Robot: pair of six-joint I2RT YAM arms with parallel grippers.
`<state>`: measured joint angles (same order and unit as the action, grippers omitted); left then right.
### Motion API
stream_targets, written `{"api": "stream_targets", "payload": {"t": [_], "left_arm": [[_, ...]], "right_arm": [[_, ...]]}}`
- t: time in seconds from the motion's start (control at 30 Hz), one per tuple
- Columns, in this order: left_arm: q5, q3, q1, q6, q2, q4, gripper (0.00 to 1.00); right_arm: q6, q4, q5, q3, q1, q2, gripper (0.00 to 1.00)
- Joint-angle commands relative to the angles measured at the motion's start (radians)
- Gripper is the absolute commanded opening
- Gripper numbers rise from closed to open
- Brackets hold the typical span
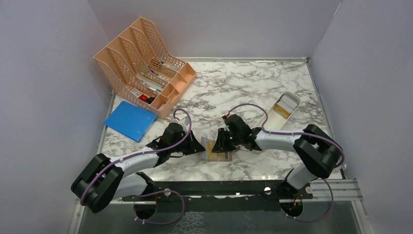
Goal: Put the credit cards into the card holder
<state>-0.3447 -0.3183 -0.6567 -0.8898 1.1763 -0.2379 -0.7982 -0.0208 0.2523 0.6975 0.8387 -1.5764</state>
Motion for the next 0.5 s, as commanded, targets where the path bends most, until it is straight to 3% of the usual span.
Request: {"api": "stream_targets", "payload": {"t": [0.0, 0.1, 0.23, 0.33, 0.47], "left_arm": [[-0.052, -0.003, -0.005, 0.001, -0.007, -0.067, 0.02], [-0.041, -0.006, -0.005, 0.011, -0.016, -0.050, 0.00], [-0.029, -0.023, -0.004, 0.032, -0.023, -0.012, 0.00], [-0.018, -0.043, -0.004, 0.048, -0.028, 0.025, 0.00], [-0.019, -0.061, -0.004, 0.057, -0.040, 0.043, 0.00]], "right_arm": [[-0.009, -0.033, 0.019, -0.013, 0.010, 0.001, 0.30], [0.004, 0.030, -0.023, 0.001, 0.010, 0.029, 0.38], [0.027, 0.119, -0.081, 0.018, 0.010, 0.094, 0.42], [0.038, 0.150, -0.104, 0.023, 0.010, 0.132, 0.41], [0.053, 0.144, -0.116, 0.025, 0.010, 0.137, 0.31]]}}
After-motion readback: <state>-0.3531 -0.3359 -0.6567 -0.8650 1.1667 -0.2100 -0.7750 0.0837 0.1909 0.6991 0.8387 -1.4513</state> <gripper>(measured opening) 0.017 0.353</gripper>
